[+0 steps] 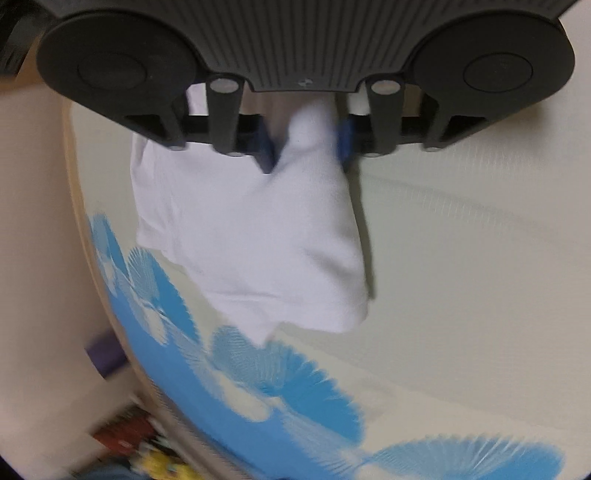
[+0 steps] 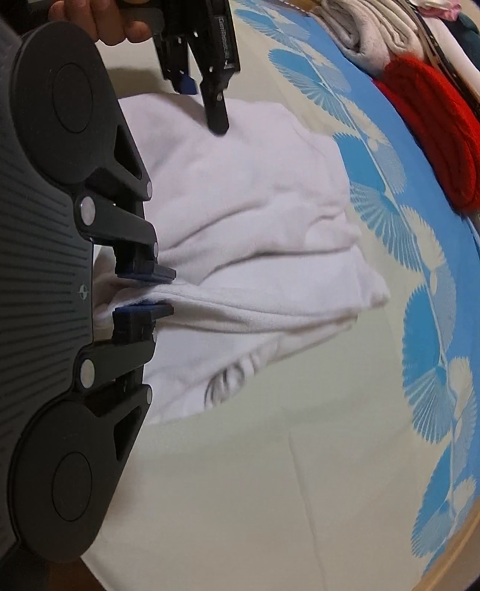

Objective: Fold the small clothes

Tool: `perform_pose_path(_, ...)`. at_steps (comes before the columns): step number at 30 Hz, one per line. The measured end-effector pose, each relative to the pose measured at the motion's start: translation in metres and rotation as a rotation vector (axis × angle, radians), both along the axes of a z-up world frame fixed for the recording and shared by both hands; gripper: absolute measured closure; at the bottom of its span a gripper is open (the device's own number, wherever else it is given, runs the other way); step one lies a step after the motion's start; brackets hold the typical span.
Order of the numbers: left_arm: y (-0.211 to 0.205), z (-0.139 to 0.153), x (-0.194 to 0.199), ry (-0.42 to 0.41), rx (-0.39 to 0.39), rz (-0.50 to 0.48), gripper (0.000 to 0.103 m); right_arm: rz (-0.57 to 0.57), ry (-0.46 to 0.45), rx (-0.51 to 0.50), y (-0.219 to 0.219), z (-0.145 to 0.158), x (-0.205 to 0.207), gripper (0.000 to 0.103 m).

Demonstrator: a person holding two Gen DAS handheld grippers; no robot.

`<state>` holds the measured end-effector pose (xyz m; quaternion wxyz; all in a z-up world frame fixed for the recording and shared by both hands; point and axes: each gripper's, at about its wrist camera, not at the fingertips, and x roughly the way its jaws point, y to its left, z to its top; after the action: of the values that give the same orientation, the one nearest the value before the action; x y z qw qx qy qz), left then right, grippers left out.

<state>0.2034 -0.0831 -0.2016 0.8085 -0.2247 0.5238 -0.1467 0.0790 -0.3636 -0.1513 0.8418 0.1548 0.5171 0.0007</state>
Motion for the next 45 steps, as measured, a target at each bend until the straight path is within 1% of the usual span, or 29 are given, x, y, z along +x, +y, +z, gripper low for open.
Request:
perform_pose_path(1,0.001,0.007,-0.001,-0.035,0.017,-0.022,0.076,-0.002,-0.002,-0.009,0.006,0.0,0.001,0.091)
perform_pose_path(3,0.011,0.027,-0.005,-0.108,0.064,-0.035,0.077,-0.01,-0.004,-0.018,0.017,0.0,0.005,0.093)
perform_pose_path(6,0.048,0.058,-0.01,-0.212,0.122,0.025,0.078,0.031,-0.05,0.035,0.04,0.007,0.012,0.094)
perform_pose_path(8,0.078,0.074,-0.013,-0.265,0.19,0.077,0.076,0.116,-0.12,0.064,0.065,0.019,0.016,0.094)
perform_pose_path(9,0.091,0.079,-0.016,-0.278,0.218,0.101,0.075,0.154,-0.148,0.073,0.076,0.024,0.018,0.094)
perform_pose_path(10,0.103,0.081,-0.018,-0.284,0.24,0.124,0.072,0.179,-0.166,0.082,0.085,0.027,0.019,0.094)
perform_pose_path(12,0.125,0.082,-0.021,-0.265,0.263,0.182,0.058,0.213,-0.172,0.109,0.102,0.03,0.023,0.098)
perform_pose_path(13,0.135,0.081,-0.024,-0.262,0.258,0.206,0.053,0.221,-0.156,0.108,0.109,0.029,0.025,0.098)
perform_pose_path(15,0.146,0.081,-0.028,-0.255,0.249,0.238,0.053,0.216,-0.115,0.098,0.116,0.024,0.027,0.097)
perform_pose_path(17,0.148,0.087,-0.032,-0.261,0.266,0.252,0.053,0.197,-0.091,0.108,0.113,0.021,0.026,0.097)
perform_pose_path(19,0.147,0.098,-0.036,-0.298,0.299,0.265,0.053,0.17,-0.077,0.106,0.108,0.019,0.025,0.097)
perform_pose_path(21,0.146,0.113,-0.045,-0.332,0.322,0.256,0.053,0.139,-0.07,0.121,0.101,0.019,0.026,0.097)
perform_pose_path(23,0.147,0.127,-0.049,-0.329,0.334,0.213,0.053,0.109,-0.084,0.131,0.092,0.024,0.025,0.097)
perform_pose_path(26,0.151,0.146,-0.06,-0.299,0.404,0.161,0.053,0.068,-0.111,0.134,0.078,0.031,0.02,0.097)
perform_pose_path(28,0.153,0.155,-0.07,-0.291,0.422,0.141,0.053,0.017,-0.139,0.115,0.069,0.035,0.015,0.097)
perform_pose_path(30,0.156,0.157,-0.082,-0.297,0.4,0.136,0.053,-0.022,-0.165,0.1,0.061,0.037,0.012,0.092)
perform_pose_path(31,0.156,0.155,-0.087,-0.294,0.38,0.143,0.053,-0.028,-0.178,0.102,0.059,0.038,0.01,0.092)
perform_pose_path(32,0.156,0.15,-0.093,-0.295,0.354,0.154,0.053,-0.02,-0.189,0.107,0.059,0.039,0.011,0.092)
perform_pose_path(34,0.154,0.13,-0.106,-0.294,0.311,0.164,0.053,0.034,-0.211,0.117,0.065,0.042,0.011,0.092)
perform_pose_path(35,0.151,0.115,-0.107,-0.217,0.317,0.154,0.057,0.066,-0.219,0.126,0.07,0.043,0.011,0.088)
perform_pose_path(36,0.149,0.107,-0.104,-0.141,0.317,0.162,0.059,0.099,-0.22,0.142,0.076,0.044,0.012,0.078)
perform_pose_path(37,0.149,0.106,-0.104,-0.13,0.29,0.168,0.059,0.135,-0.21,0.167,0.082,0.042,0.014,0.071)
perform_pose_path(38,0.148,0.108,-0.103,-0.148,0.268,0.166,0.059,0.17,-0.185,0.199,0.088,0.038,0.016,0.059)
perform_pose_path(39,0.148,0.109,-0.102,-0.163,0.273,0.162,0.059,0.192,-0.152,0.224,0.094,0.032,0.018,0.055)
perform_pose_path(41,0.148,0.108,-0.1,-0.17,0.319,0.157,0.059,0.203,-0.106,0.234,0.103,0.022,0.02,0.055)
perform_pose_path(42,0.148,0.104,-0.099,-0.153,0.339,0.16,0.059,0.205,-0.09,0.234,0.108,0.018,0.022,0.055)
perform_pose_path(44,0.151,0.097,-0.099,-0.118,0.339,0.172,0.059,0.212,-0.07,0.227,0.115,0.014,0.026,0.054)
perform_pose_path(45,0.152,0.096,-0.1,-0.114,0.334,0.172,0.059,0.223,-0.063,0.211,0.119,0.013,0.026,0.054)
